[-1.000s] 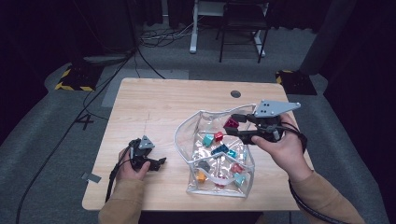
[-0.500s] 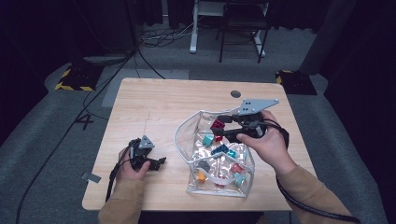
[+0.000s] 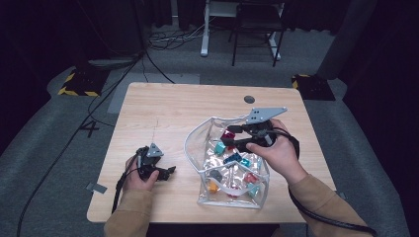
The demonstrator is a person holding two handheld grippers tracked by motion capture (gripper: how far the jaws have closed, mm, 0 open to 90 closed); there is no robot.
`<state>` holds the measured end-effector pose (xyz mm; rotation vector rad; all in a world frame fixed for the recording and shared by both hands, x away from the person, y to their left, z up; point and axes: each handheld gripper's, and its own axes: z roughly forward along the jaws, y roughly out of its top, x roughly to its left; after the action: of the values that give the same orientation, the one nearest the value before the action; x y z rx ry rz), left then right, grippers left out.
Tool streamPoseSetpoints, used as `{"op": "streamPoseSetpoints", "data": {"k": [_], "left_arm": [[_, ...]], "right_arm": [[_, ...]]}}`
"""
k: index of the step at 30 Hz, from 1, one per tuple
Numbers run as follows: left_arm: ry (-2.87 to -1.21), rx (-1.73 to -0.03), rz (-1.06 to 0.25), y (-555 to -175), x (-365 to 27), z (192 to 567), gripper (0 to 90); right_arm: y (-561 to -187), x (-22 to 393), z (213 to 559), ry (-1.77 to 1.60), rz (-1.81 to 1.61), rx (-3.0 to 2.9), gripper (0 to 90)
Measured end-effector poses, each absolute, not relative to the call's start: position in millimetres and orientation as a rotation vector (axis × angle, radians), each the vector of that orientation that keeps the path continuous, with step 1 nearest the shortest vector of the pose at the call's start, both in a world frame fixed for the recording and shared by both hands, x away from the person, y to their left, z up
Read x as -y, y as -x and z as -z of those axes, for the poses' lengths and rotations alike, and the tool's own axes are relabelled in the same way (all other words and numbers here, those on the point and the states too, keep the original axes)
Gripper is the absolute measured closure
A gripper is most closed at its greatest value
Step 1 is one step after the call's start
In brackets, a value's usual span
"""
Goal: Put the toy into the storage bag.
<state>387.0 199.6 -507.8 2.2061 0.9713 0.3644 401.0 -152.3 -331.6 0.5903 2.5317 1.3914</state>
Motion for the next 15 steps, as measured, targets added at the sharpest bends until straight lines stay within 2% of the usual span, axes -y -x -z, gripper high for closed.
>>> {"op": "streamPoseSetpoints", "data": {"k": [15], "left_arm": [[-2.207, -0.970, -0.368, -387, -199, 508, 14.9]], "right_arm": [[-402, 150, 353, -0.589, -1.304, -2.600, 49.4]]}}
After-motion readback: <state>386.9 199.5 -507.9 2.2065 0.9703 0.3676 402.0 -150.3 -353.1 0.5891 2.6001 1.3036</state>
